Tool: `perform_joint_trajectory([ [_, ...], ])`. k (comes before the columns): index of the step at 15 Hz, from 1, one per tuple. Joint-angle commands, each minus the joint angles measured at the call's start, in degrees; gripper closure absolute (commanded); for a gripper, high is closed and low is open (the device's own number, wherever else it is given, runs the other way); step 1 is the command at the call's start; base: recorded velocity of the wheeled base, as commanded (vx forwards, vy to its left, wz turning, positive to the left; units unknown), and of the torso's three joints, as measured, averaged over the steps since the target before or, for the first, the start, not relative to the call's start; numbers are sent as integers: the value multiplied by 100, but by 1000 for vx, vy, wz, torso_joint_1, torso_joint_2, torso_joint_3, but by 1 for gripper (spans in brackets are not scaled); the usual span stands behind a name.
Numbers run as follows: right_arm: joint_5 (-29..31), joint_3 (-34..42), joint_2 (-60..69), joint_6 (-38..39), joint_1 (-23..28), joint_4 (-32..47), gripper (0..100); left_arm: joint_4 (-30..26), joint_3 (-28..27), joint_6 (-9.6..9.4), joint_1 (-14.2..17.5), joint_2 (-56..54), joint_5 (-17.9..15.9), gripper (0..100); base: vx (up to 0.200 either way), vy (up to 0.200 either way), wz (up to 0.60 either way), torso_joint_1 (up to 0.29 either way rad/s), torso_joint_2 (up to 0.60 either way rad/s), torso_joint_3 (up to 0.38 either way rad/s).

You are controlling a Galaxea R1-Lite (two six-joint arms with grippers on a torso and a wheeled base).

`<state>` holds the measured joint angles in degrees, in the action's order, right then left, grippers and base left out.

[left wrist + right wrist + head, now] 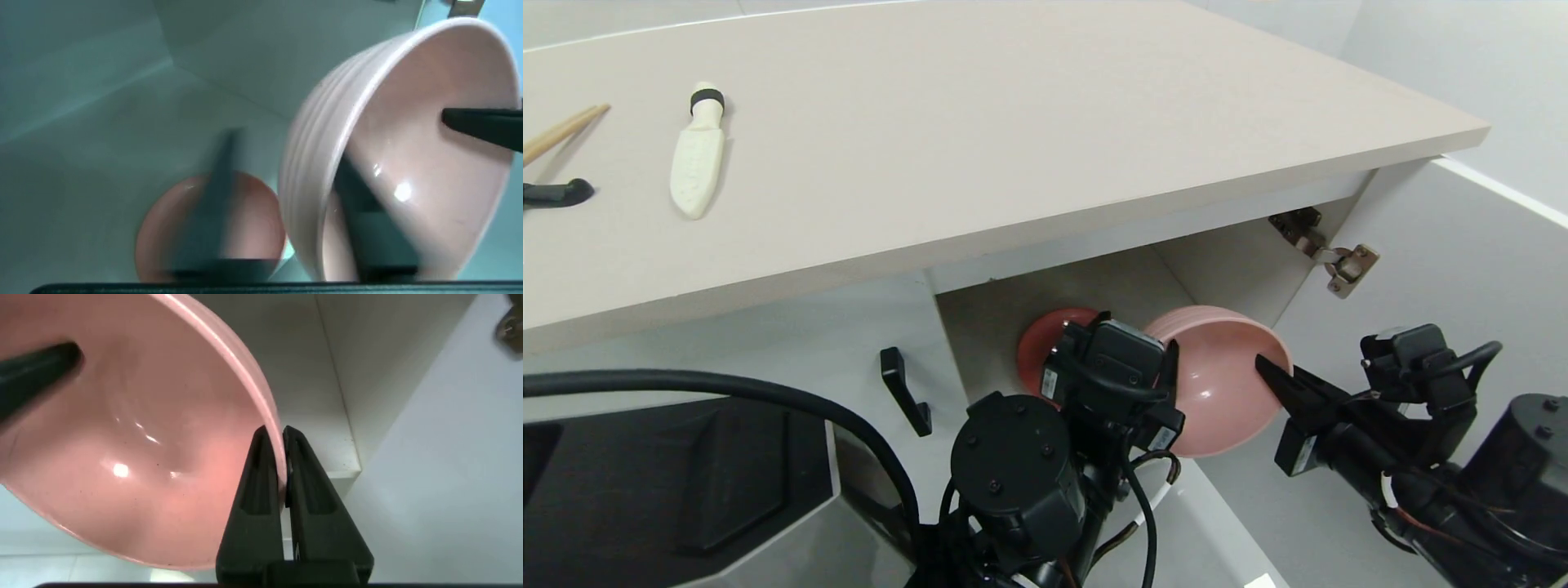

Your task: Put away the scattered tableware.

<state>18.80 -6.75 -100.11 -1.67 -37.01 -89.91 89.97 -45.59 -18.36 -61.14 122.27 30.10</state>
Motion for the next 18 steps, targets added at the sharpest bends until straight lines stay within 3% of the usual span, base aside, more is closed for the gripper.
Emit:
perform_joint_trajectory([
  [1, -17, -37, -220, 0, 71, -9, 100, 3, 33, 17, -118, -46, -4, 0, 0, 0, 0, 0, 0, 0],
  [4, -17, -160, -562, 193, 212, -9, 100, 3, 165, 298, -452, -133, -30, 0, 0, 0, 0, 0, 0, 0],
  [9, -17, -212, -835, 404, 546, -9, 100, 3, 622, 482, -417, -564, -57, 0, 0, 0, 0, 0, 0, 0],
  [12, -17, -406, -1072, 730, 581, -9, 100, 3, 1342, 500, -496, -819, -162, 0, 0, 0, 0, 0, 0, 0],
  [16, -8, -423, -1098, 897, 537, -9, 100, 3, 1984, 491, -619, -1320, -637, 0, 0, 0, 0, 0, 0, 0],
  [18, -8, -977, -1494, 1450, 414, -9, 100, 3, 2300, 456, -610, -1390, -874, 0, 0, 0, 0, 0, 0, 0],
])
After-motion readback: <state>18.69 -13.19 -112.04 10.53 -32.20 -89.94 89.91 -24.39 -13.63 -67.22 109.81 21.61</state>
